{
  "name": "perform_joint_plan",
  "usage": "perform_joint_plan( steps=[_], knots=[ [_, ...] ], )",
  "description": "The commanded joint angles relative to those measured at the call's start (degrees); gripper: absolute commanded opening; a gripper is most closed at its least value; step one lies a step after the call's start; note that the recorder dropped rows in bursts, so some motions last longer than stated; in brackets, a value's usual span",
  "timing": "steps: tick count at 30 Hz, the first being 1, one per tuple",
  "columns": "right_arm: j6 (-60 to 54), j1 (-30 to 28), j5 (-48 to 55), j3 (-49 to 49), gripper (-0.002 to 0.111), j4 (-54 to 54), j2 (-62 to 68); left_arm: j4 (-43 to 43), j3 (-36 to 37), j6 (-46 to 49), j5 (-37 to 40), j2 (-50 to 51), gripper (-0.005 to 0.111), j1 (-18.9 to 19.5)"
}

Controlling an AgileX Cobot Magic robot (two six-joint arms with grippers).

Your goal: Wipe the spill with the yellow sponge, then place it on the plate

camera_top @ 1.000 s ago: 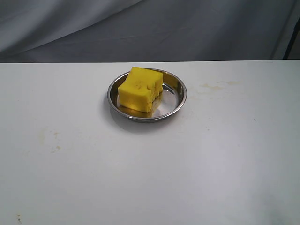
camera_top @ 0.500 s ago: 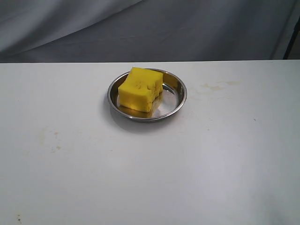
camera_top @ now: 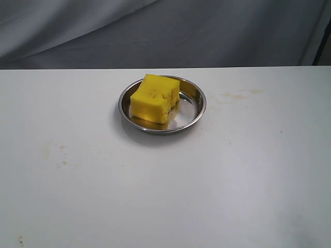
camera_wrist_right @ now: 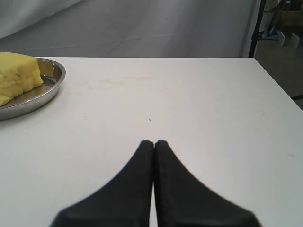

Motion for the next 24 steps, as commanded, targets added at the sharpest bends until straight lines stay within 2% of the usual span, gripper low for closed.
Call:
perform_joint_plan(
  steps=[1, 17, 21, 24],
  knots=[
    [-0.06, 0.11, -0.2, 0.21, 0.0, 0.0, -0.32, 1.27, 3.54, 0.47, -4.93, -0.12, 0.0, 0.48],
    [-0.06, 0.11, -0.2, 0.21, 0.0, 0.0, -0.32, 1.27, 5.0, 0.61, -3.69, -0.12, 0.0, 0.48],
    [-0.06, 0.11, -0.2, 0.21, 0.0, 0.0, -0.32, -0.05, 5.13, 5.78, -3.58, -0.12, 0.0, 0.48],
    [-0.06, 0.11, -0.2, 0.21, 0.0, 0.0, -0.32, -6.86, 5.13, 12.9, -3.58, -0.12, 0.0, 0.48]
  ],
)
